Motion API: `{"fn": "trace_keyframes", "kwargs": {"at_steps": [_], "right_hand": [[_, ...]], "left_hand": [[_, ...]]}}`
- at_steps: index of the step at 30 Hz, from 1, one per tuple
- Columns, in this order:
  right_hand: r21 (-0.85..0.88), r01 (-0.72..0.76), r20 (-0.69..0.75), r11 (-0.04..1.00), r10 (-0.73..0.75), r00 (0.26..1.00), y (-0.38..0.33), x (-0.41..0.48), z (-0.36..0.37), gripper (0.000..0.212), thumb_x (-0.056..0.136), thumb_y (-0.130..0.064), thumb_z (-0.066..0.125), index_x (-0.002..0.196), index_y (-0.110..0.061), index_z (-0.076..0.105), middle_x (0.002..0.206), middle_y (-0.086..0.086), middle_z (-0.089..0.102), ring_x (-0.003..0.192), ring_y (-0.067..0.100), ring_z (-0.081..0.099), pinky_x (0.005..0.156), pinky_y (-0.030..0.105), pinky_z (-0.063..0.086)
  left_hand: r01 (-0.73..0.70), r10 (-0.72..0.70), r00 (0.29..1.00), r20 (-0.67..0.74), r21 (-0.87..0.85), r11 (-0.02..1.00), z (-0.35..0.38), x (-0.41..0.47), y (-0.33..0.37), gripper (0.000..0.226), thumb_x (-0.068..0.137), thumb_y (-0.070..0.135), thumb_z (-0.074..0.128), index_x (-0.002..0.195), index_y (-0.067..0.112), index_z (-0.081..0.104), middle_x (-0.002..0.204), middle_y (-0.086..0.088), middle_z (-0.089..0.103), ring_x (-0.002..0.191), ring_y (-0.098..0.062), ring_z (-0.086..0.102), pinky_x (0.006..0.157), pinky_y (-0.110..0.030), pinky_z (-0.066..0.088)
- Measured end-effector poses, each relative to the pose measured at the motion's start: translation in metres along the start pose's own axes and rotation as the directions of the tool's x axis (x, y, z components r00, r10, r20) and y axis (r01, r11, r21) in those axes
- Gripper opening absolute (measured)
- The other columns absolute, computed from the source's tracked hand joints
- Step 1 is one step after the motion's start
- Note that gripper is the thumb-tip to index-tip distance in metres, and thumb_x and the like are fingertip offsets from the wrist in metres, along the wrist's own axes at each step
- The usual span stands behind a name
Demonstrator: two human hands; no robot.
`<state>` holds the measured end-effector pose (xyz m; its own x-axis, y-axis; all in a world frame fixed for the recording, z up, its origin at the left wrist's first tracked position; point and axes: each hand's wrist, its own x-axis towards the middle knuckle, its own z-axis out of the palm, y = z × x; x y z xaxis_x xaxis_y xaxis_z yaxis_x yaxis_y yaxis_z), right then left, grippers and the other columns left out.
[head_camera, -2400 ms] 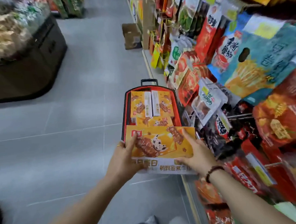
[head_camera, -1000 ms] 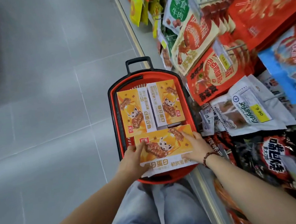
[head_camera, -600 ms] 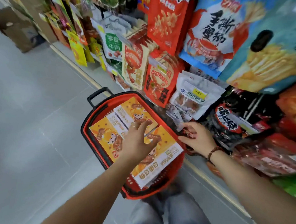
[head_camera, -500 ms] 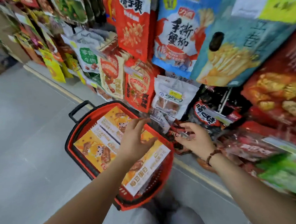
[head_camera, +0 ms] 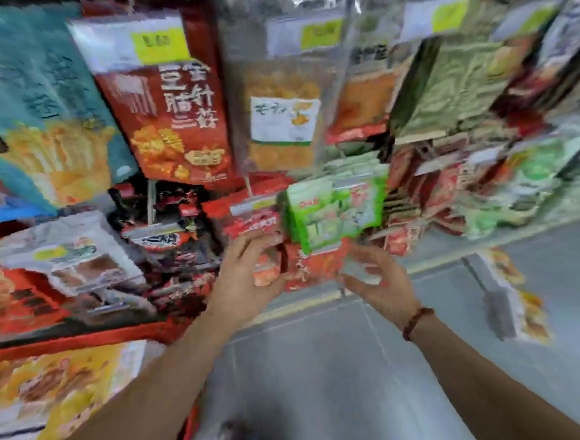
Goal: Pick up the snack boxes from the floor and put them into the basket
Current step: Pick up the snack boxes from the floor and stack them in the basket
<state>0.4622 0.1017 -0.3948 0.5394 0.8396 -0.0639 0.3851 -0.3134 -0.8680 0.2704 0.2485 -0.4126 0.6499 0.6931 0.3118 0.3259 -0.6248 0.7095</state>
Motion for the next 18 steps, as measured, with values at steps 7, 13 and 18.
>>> {"fn": "trace_keyframes", "kwargs": {"at_steps": [7,13,18], "right_hand": [[0.039,-0.213,-0.308,0.976,0.215,0.927,0.092,-0.118,-0.175,0.041,0.074,-0.029,0.079,0.107,-0.039,0.057,0.115,-0.009,0.059,0.102,0.004,0.058,0.088,0.024,0.048],[0.087,-0.318,-0.508,0.944,0.317,0.801,0.161,-0.196,-0.277,0.042,0.074,-0.028,0.079,0.110,-0.032,0.057,0.116,-0.007,0.060,0.102,0.010,0.058,0.087,0.027,0.049],[0.147,-0.371,-0.585,0.917,0.383,0.715,0.211,-0.217,-0.329,0.040,0.076,-0.028,0.077,0.105,-0.040,0.053,0.116,-0.008,0.058,0.102,0.009,0.058,0.087,0.028,0.049]], "left_hand": [[-0.137,0.174,0.967,0.186,-0.196,0.971,0.161,0.016,0.138,0.060,0.069,0.046,0.066,0.120,0.015,0.058,0.120,0.003,0.047,0.116,-0.012,0.047,0.101,-0.022,0.036],[-0.187,0.284,0.891,0.355,-0.282,0.941,0.283,0.007,0.239,0.058,0.067,0.044,0.069,0.117,0.014,0.060,0.117,0.003,0.048,0.113,-0.009,0.046,0.100,-0.007,0.028],[-0.242,0.364,0.810,0.460,-0.302,0.922,0.362,0.021,0.292,0.061,0.066,0.052,0.062,0.114,0.014,0.061,0.119,-0.004,0.050,0.112,-0.005,0.042,0.099,-0.002,0.022]]}}
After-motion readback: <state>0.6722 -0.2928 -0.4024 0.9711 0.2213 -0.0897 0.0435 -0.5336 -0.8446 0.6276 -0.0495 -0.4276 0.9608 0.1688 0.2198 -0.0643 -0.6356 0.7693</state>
